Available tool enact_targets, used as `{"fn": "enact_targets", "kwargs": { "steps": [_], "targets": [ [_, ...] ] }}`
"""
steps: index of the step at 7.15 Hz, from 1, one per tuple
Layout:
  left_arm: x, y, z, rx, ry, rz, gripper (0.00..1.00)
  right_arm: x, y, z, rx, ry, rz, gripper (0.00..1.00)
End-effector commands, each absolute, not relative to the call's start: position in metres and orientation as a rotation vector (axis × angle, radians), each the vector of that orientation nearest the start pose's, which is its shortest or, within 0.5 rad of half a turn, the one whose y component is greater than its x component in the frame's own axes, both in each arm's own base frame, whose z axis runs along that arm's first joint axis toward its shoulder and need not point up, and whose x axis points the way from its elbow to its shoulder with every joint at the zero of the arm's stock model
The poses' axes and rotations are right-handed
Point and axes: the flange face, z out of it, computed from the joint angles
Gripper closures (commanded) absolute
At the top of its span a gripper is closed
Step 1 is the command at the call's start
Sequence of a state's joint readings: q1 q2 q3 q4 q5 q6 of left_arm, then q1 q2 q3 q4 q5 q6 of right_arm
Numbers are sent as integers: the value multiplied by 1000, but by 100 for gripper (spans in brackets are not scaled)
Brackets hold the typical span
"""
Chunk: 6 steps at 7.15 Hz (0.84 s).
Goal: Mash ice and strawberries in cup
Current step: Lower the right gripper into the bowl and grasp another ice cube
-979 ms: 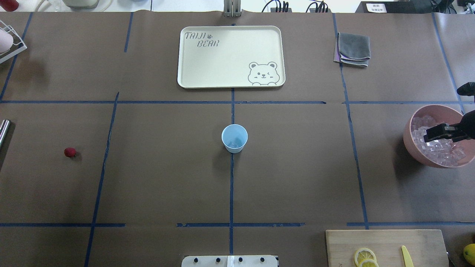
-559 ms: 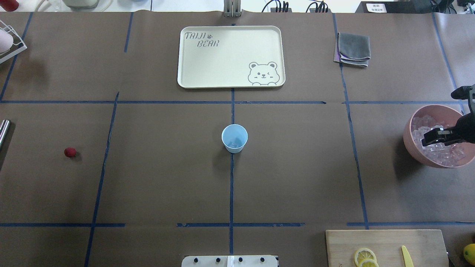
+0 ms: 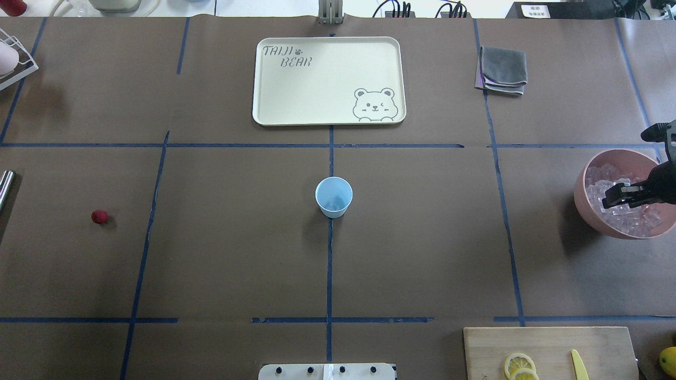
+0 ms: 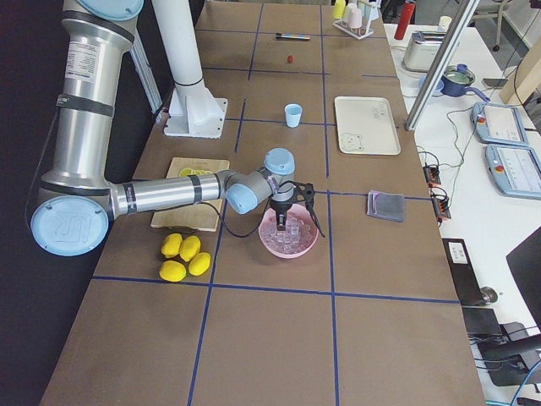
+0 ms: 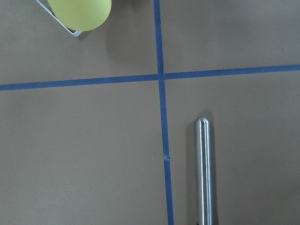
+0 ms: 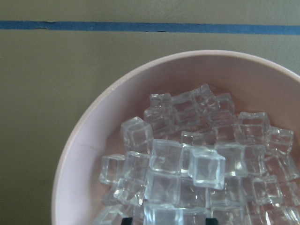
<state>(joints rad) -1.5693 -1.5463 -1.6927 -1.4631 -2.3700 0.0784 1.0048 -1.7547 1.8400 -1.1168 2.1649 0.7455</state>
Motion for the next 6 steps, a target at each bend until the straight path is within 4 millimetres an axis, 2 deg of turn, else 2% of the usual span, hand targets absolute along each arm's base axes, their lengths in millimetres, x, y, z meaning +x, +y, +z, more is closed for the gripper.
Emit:
{"fn": "enact_targets", "kwargs": {
  "steps": [1, 2, 3, 4, 6],
  "targets": [
    [-61, -479, 618, 23, 799, 72, 0, -172, -416, 565, 64, -779, 9, 39],
    [-61, -479, 617, 25, 799, 73, 0, -173, -416, 564, 64, -780, 9, 48],
    [-61, -479, 617, 25, 799, 73, 0, -172, -416, 561, 65, -787, 5, 87],
    [-61, -479, 617, 25, 799, 73, 0, -173, -416, 561, 69, -786, 6, 99],
    [-61, -479, 616, 27, 799, 73, 0, -168, -414, 555, 76, -795, 7, 100]
  ]
}}
